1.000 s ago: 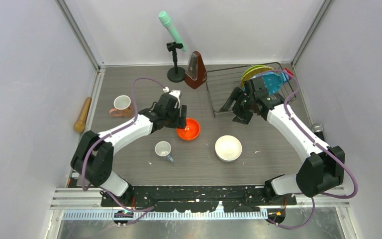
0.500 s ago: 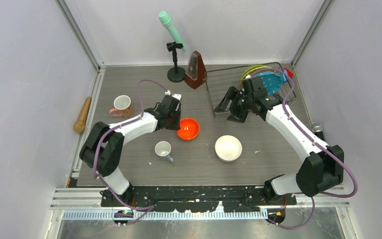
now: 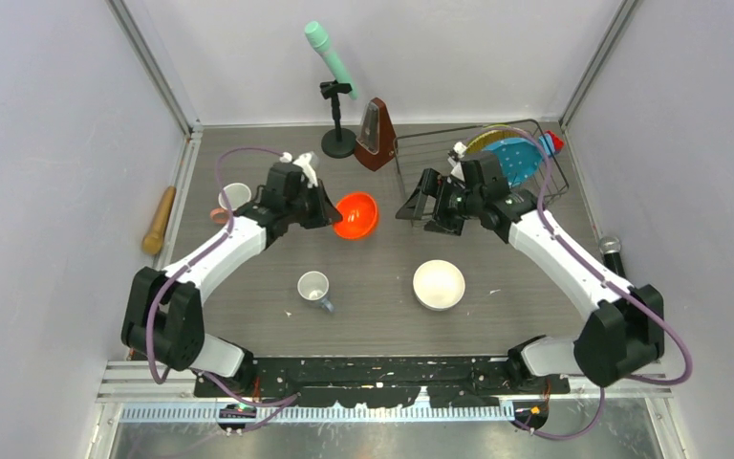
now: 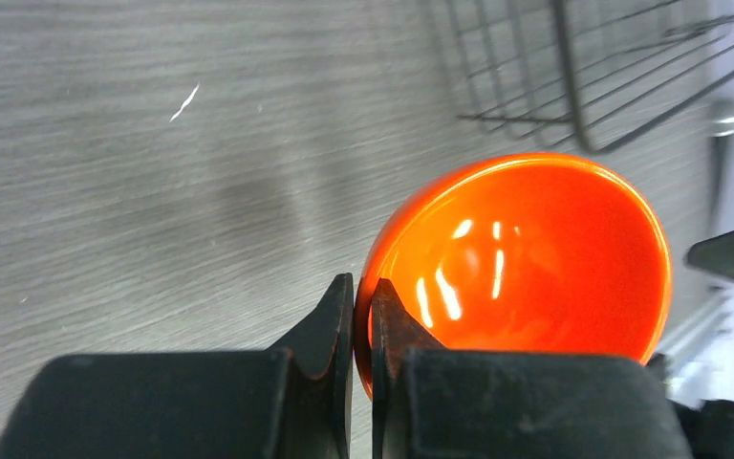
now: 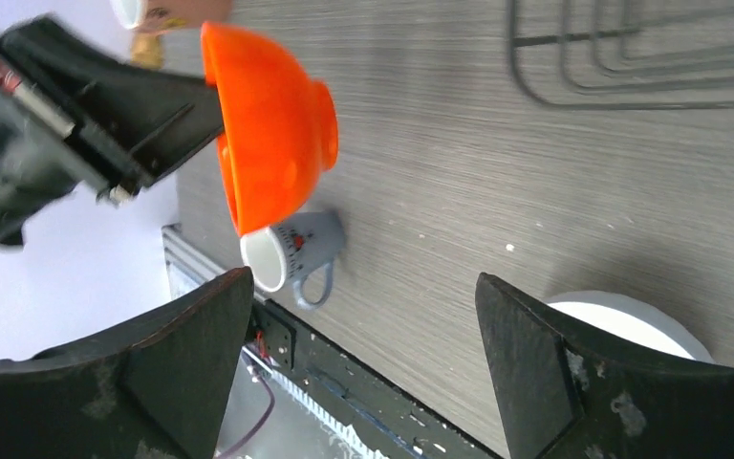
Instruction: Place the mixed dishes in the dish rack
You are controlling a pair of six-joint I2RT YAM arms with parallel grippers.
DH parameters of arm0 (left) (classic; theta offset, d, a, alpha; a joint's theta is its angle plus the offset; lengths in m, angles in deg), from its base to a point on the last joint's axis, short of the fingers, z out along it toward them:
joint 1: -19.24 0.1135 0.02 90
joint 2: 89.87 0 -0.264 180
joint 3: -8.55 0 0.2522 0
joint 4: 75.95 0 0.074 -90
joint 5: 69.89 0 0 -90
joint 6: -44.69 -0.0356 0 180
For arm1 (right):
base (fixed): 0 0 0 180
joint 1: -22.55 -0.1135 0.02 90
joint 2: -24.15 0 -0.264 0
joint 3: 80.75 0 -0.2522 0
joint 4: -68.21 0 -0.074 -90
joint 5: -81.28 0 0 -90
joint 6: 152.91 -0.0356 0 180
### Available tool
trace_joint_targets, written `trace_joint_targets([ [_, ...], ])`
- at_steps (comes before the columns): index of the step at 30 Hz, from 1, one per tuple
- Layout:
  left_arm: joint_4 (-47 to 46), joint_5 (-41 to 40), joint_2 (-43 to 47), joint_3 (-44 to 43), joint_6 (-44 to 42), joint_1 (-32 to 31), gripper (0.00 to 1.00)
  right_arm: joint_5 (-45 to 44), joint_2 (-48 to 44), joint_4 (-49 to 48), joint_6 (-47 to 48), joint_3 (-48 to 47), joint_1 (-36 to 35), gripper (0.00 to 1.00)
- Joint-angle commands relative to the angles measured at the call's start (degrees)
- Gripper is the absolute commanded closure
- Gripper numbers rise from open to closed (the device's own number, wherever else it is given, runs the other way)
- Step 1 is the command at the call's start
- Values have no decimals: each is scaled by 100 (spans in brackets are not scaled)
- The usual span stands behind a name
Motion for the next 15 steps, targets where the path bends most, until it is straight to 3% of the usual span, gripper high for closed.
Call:
trace_joint_targets([
  [1,-799,1657,354,28,811,337,100,948,-602,-1156,408,178,-57,6],
  [9,-1561,2371,553,118,1596,381,100,1786,-602,-3202,-691,705,-57,1],
  [15,-1792,2459,579,112,1833,381,100,1780,-478,-3488,-1011,758,-71,0],
])
